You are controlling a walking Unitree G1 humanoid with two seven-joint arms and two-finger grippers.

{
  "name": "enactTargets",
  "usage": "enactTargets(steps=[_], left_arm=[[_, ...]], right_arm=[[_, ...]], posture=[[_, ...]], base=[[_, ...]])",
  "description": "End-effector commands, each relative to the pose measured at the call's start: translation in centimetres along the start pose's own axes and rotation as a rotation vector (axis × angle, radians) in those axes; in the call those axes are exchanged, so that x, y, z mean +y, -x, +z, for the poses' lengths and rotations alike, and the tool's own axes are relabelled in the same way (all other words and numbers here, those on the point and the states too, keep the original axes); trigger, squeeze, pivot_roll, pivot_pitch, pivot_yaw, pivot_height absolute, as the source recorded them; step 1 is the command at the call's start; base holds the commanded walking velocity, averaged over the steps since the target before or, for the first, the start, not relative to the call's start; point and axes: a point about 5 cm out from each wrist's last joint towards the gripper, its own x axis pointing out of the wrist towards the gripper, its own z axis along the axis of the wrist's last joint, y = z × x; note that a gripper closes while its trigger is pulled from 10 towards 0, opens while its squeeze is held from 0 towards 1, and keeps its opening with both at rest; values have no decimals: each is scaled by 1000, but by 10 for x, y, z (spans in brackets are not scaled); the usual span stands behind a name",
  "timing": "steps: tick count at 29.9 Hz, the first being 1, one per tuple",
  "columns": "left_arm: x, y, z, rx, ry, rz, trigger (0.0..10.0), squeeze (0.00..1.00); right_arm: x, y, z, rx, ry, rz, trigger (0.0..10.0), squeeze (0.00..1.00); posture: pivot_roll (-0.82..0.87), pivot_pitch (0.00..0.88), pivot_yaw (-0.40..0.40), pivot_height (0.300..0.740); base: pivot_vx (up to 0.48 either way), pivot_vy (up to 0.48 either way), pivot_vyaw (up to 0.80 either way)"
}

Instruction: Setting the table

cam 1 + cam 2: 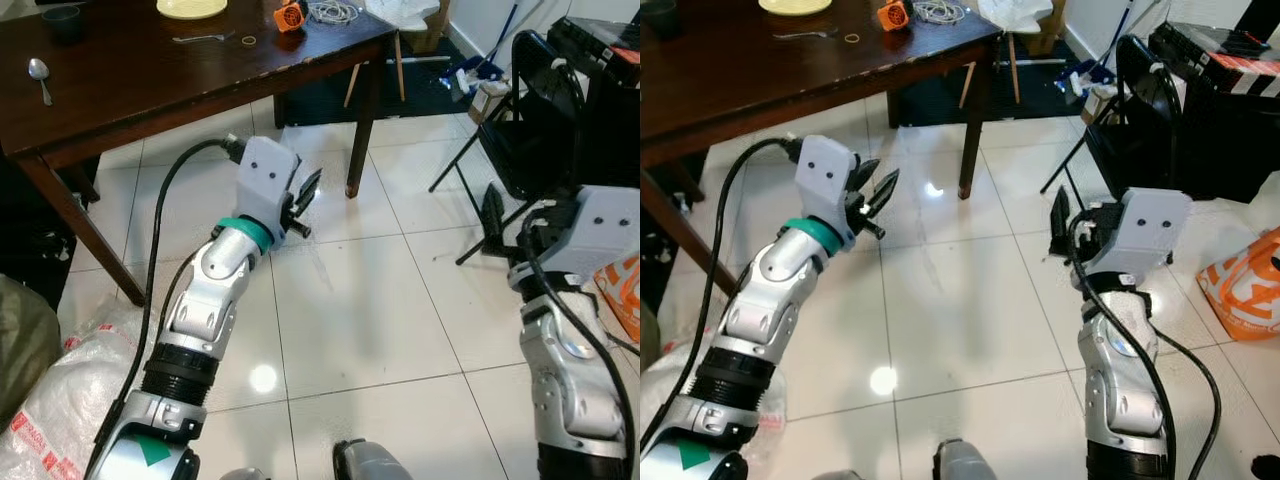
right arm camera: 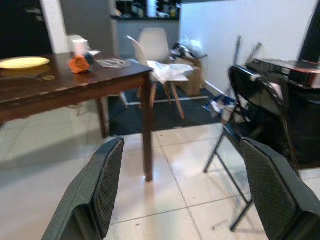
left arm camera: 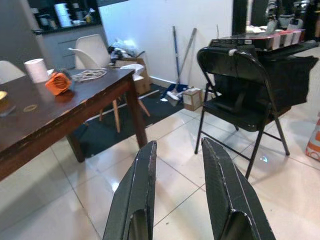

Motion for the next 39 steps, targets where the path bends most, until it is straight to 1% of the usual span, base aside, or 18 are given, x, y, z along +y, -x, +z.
enactTargets(steps=[1, 4, 11, 25, 26, 27, 28, 29, 30, 31, 33, 34, 36, 37, 38, 39], left_arm=[[0, 3, -6, 21, -16, 0, 10000, 0], [-2, 3, -7, 20, -17, -3, 10000, 0], [-2, 3, -7, 19, -17, -4, 10000, 0], [-5, 2, -6, 6, -30, -15, 10000, 0], [-3, 3, -8, 11, -36, -6, 10000, 0], [1, 5, -11, 23, -45, 22, 10000, 0], [1, 5, -11, 23, -45, 22, 10000, 0], [10, 9, -16, 47, -54, 74, 10000, 0], [10, 9, -16, 47, -54, 74, 10000, 0], [24, 15, -23, 76, -71, 161, 10000, 0], [37, 20, -25, 91, -95, 233, 10000, 0], [37, 20, -25, 91, -95, 233, 10000, 0], [47, 25, -25, 94, -116, 285, 10000, 0], [47, 25, -25, 94, -116, 285, 10000, 0], [50, 27, -24, 93, -123, 303, 10000, 0], [50, 27, -24, 93, -123, 303, 10000, 0]], right_arm=[[5, 2, -4, 12, -8, 15, 10000, 0], [8, 3, -5, 18, -13, 23, 10000, 0], [8, 3, -5, 18, -12, 23, 10000, 0], [3, 2, -4, 12, -2, 16, 10000, 0], [5, 2, -5, 17, -4, 21, 10000, 0], [8, 1, -6, 20, -9, 37, 10000, 0], [8, 1, -6, 20, -9, 37, 10000, 0], [12, -1, -7, 21, -17, 61, 10000, 0], [12, -1, -7, 21, -17, 61, 10000, 0], [20, -6, -7, 19, -28, 104, 10000, 0], [30, -11, -5, 10, -50, 165, 10000, 0], [30, -11, -5, 10, -50, 165, 10000, 0], [42, -14, 1, -8, -78, 242, 10000, 0], [42, -14, 1, -8, -78, 242, 10000, 0], [47, -15, 4, -17, -94, 277, 10000, 0], [47, -15, 4, -17, -94, 277, 10000, 0]], posture=[[-30, 0, 57, 740], [-32, 0, 57, 740], [-33, 0, 56, 740], [-37, 0, 58, 740], [-36, 0, 58, 740], [-26, 0, 51, 740], [-26, 0, 51, 740], [-14, 0, 42, 740], [-14, 0, 42, 740], [1, 0, 31, 740], [12, 0, 23, 740], [12, 0, 23, 740], [25, 4, 12, 740], [25, 4, 12, 740], [31, 6, 7, 740], [31, 6, 7, 740]], base=[[480, 0, 0], [480, 0, 0], [480, 0, 0], [480, 0, 0], [480, 0, 0], [480, 0, 0], [480, 0, 0], [480, 0, 0], [480, 0, 0], [480, 0, 0], [480, 0, 0], [480, 0, 0], [480, 0, 0], [480, 0, 0], [480, 0, 0], [480, 0, 0]])
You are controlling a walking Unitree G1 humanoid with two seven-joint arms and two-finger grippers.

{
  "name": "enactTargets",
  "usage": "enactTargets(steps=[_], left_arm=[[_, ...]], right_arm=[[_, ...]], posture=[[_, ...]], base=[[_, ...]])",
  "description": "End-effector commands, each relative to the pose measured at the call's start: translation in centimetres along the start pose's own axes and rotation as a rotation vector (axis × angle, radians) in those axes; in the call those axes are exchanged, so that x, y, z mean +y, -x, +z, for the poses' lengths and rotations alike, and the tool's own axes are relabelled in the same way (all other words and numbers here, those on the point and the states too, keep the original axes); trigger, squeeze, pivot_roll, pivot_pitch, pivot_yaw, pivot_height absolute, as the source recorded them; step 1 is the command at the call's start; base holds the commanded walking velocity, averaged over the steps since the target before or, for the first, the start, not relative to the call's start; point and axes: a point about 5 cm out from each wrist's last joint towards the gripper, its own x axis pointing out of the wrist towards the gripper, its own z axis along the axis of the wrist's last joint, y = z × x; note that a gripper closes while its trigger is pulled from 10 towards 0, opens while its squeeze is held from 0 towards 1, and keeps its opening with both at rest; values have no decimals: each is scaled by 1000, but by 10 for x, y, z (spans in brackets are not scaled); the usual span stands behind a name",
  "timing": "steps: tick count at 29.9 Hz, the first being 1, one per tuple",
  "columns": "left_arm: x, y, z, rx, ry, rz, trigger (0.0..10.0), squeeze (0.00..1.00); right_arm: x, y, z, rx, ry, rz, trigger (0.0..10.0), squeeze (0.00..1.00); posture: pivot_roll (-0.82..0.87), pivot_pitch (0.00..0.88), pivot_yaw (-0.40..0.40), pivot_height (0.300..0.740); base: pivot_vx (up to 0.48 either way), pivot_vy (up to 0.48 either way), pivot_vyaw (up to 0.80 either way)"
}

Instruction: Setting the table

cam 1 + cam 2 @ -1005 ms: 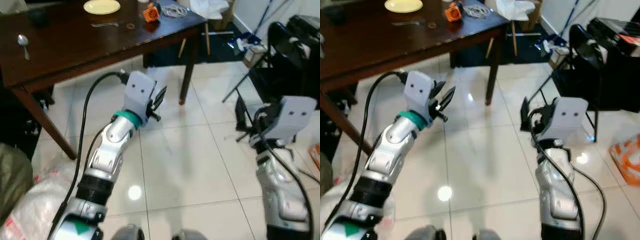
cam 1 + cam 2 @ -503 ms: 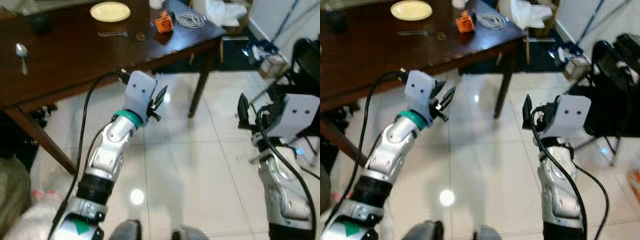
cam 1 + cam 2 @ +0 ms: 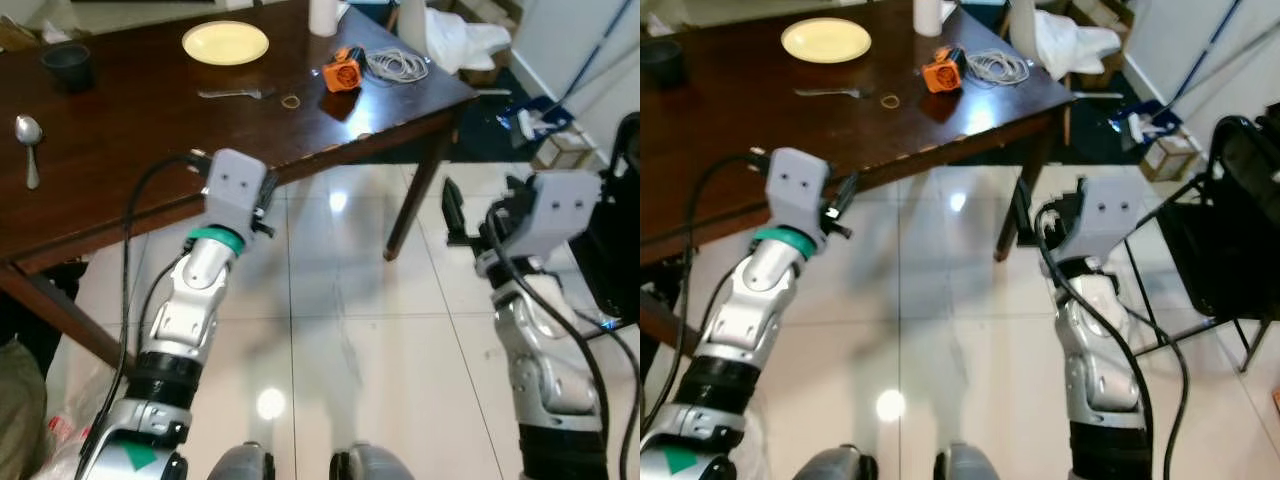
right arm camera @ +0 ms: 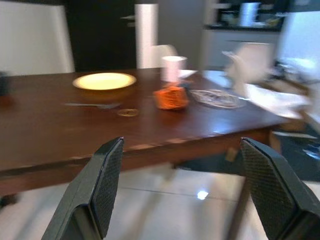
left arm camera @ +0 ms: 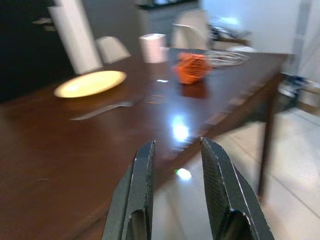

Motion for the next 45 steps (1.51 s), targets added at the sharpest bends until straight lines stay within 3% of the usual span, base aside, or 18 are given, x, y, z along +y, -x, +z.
enactTargets(steps=[1, 6, 15, 29, 39, 45], left_arm=[[3, 4, -4, 15, -17, 23, 10000, 0], [2, 4, -4, 13, -26, 34, 10000, 0], [-7, -6, 0, -6, -39, 23, 10000, 0], [-13, -7, 1, -12, -36, 6, 10000, 0], [-17, -5, -3, 12, -32, -65, 10000, 0], [-23, -3, -6, 29, -17, -194, 10000, 0]], right_arm=[[7, -1, -1, 5, -24, 39, 10000, 0], [5, 0, -1, 6, -24, 27, 10000, 0], [-17, 16, -2, 18, 11, -59, 10000, 0], [-21, 19, -3, 29, 13, -60, 10000, 0], [-20, 19, -3, 33, 14, -56, 10000, 0], [-21, 20, -3, 33, 15, -62, 10000, 0]], posture=[[33, 7, 6, 740], [25, 9, 12, 740], [-14, 9, 41, 740], [-11, 9, 40, 740], [-8, 11, 39, 740], [-12, 13, 44, 740]], base=[[480, 0, 0], [480, 0, 0], [480, 0, 0], [480, 0, 0], [464, 0, 0], [72, 0, 0]])
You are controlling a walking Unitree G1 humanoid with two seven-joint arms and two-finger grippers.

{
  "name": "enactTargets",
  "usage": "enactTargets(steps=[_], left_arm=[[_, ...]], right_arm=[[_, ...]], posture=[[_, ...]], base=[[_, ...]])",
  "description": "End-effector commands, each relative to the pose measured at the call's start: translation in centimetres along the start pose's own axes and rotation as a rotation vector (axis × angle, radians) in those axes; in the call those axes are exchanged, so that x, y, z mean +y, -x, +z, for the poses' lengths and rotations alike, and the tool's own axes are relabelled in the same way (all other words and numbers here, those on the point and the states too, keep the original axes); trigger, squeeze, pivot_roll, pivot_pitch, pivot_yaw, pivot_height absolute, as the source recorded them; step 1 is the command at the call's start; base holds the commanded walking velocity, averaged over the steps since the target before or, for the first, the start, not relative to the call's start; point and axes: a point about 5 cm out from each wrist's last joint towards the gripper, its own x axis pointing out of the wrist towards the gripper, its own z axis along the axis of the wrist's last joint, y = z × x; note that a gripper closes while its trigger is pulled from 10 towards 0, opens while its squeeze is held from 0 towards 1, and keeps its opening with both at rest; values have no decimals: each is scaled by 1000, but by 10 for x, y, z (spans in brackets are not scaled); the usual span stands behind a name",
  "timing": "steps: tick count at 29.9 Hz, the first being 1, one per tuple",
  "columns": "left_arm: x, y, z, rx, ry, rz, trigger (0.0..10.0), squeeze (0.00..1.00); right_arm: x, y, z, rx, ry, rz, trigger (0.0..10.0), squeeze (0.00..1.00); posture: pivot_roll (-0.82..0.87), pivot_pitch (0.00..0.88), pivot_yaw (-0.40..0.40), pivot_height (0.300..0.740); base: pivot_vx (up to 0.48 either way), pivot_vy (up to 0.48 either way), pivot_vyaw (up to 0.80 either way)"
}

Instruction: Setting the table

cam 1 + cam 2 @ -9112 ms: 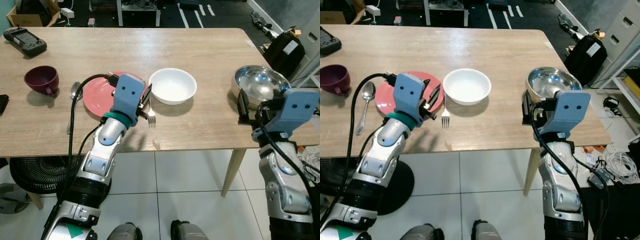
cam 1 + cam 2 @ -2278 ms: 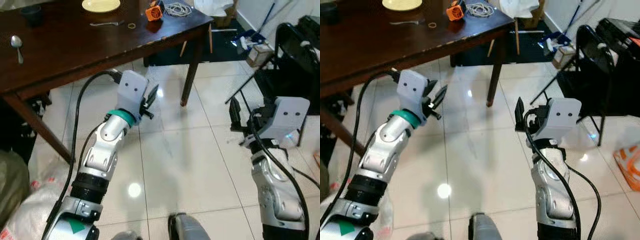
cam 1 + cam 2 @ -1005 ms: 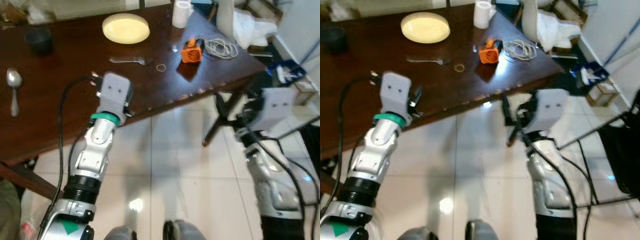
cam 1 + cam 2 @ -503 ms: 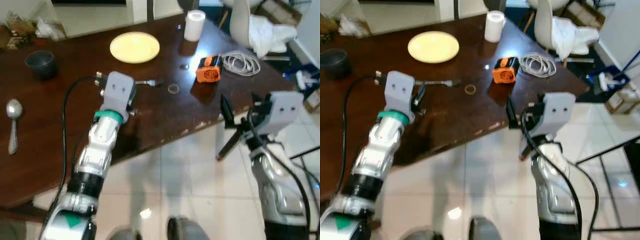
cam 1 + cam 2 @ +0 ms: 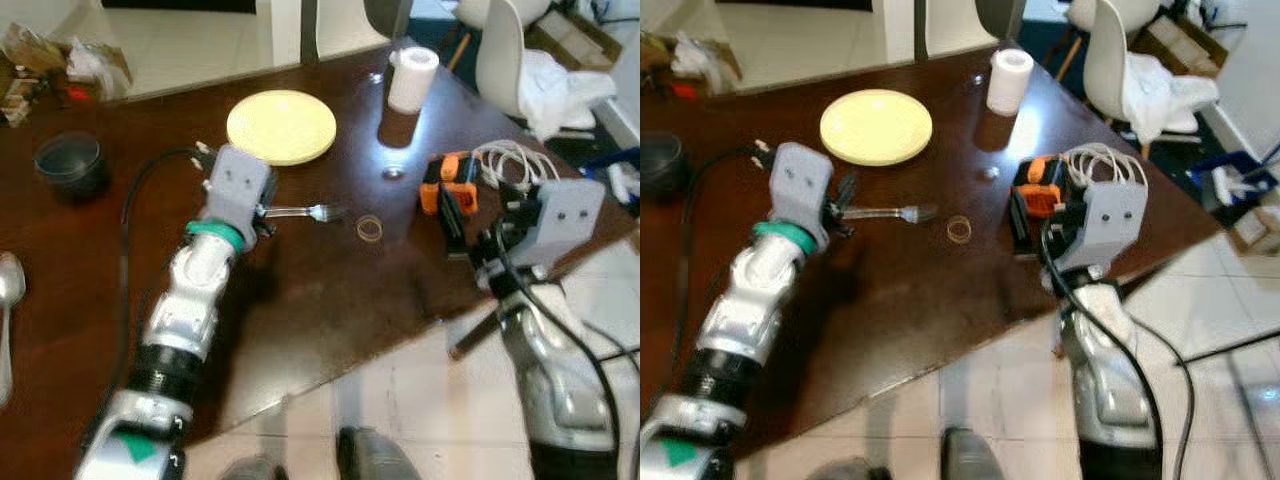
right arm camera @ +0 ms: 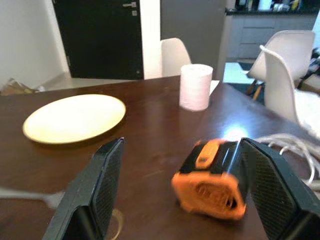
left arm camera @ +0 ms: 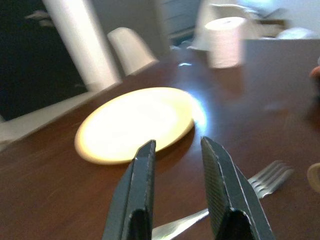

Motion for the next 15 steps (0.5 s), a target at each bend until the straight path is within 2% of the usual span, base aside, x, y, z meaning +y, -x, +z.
enactTargets(steps=[1, 4, 6, 11, 13, 14, 15], left_arm=[[4, 6, -8, 35, 4, -27, 10000, 0], [4, 6, -8, 36, 4, -58, 10000, 0], [7, 6, -7, 37, -6, -126, 10000, 0], [7, 7, -4, 34, -15, -216, 10000, 0], [4, 6, 0, 27, -38, -285, 10000, 0], [4, 6, 0, 27, -38, -285, 10000, 0], [0, 5, 2, 23, -62, -343, 10000, 0]], right_arm=[[1, 2, -2, 7, -4, -2, 10000, 0], [0, 3, -1, 7, -3, -4, 10000, 0], [-1, 3, -1, 7, -3, -8, 10000, 0], [-1, 4, -1, 7, -3, -12, 10000, 0], [-1, 4, -1, 6, -3, -13, 10000, 0], [-1, 4, -1, 6, -3, -13, 10000, 0], [-1, 4, -1, 5, -3, -15, 10000, 0]], posture=[[-12, 13, 44, 740], [-13, 13, 45, 740], [-15, 11, 51, 740], [-16, 8, 54, 740], [-18, 4, 55, 740], [-18, 4, 55, 740], [-19, 0, 55, 740]], base=[[0, 0, 0], [0, 0, 0], [0, 0, 0], [0, 0, 0], [0, 0, 0], [0, 0, 0], [0, 0, 0]])
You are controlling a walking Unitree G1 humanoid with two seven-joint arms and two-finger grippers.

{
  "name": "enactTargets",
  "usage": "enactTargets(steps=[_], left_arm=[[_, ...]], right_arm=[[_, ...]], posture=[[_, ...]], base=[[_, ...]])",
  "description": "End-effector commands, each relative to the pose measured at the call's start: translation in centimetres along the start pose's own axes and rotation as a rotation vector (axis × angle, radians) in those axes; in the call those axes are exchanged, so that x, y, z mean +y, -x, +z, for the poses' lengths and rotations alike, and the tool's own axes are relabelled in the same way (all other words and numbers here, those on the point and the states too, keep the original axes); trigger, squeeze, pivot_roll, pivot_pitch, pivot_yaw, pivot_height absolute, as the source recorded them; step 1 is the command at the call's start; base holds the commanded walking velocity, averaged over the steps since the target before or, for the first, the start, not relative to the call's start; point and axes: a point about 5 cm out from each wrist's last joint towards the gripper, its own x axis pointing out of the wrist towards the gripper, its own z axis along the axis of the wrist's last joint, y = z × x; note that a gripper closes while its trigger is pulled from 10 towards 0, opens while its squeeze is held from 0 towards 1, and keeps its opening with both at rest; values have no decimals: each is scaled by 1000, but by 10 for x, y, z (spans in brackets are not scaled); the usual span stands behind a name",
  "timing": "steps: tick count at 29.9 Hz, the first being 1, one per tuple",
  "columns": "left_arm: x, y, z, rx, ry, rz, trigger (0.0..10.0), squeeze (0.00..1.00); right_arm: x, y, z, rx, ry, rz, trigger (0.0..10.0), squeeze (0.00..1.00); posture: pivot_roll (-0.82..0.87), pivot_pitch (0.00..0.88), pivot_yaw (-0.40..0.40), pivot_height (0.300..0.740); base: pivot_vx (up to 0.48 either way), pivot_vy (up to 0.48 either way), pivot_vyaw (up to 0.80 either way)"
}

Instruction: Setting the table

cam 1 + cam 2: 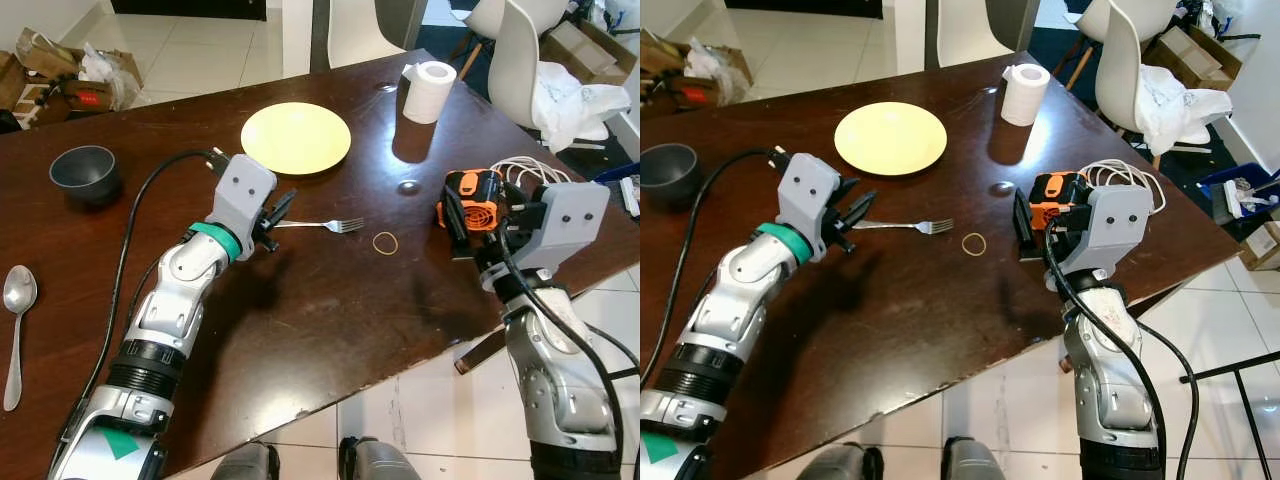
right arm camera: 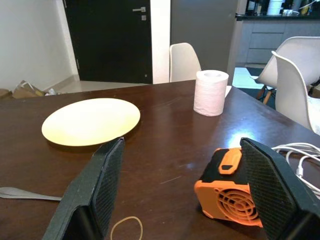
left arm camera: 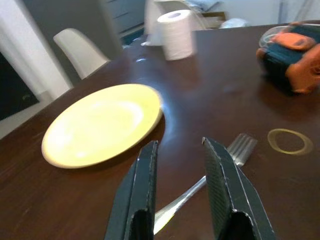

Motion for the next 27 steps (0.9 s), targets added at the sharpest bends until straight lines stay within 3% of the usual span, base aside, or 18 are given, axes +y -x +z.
enactTargets(steps=[1, 8, 14, 15, 19, 23, 24, 25, 26, 27], left_arm=[[-5, -4, 6, -11, -23, -57, 10000, 0], [-10, -15, 10, -4, -109, -158, 10000, 0], [-11, -31, 7, 50, -182, -267, 10000, 0], [-11, -44, 7, 98, -201, -325, 10000, 996], [-10, -55, 11, 143, -202, -382, 10000, 1000], [-12, -61, 14, 170, -208, -424, 10000, 1000], [-13, -64, 15, 182, -207, -441, 10000, 710], [-13, -66, 16, 194, -218, -444, 10000, 710], [-13, -69, 17, 210, -213, -455, 10000, 0], [-13, -70, 18, 221, -208, -463, 10000, 0]], right_arm=[[-2, 2, 0, 2, -3, -15, 10000, 0], [-4, 4, 0, 2, -2, -29, 10000, 0], [-22, 24, -23, 62, -31, -172, 10000, 0], [-29, 33, -29, 71, -30, -208, 10000, 0], [-24, 35, -27, 72, 25, -154, 10000, 0], [-14, 35, -24, 76, 66, -80, 10000, 0], [-9, 35, -23, 75, 73, -55, 10000, 0], [-5, 34, -20, 69, 88, -29, 10000, 0], [2, 34, -16, 55, 104, 5, 10000, 0], [7, 32, -12, 39, 115, 35, 10000, 0]], posture=[[-19, 0, 55, 740], [-28, 0, 59, 740], [-33, 6, 71, 740], [-43, 26, 93, 740], [-59, 43, 109, 740], [-74, 71, 119, 740], [-74, 71, 119, 740], [-84, 90, 122, 740], [-89, 104, 125, 740], [-90, 108, 125, 740]], base=[[0, 0, 0], [0, 0, 0], [0, 0, 0], [0, 0, 0], [0, 0, 0], [0, 0, 0], [0, 0, 0], [0, 0, 0], [0, 0, 0], [0, 0, 0]])
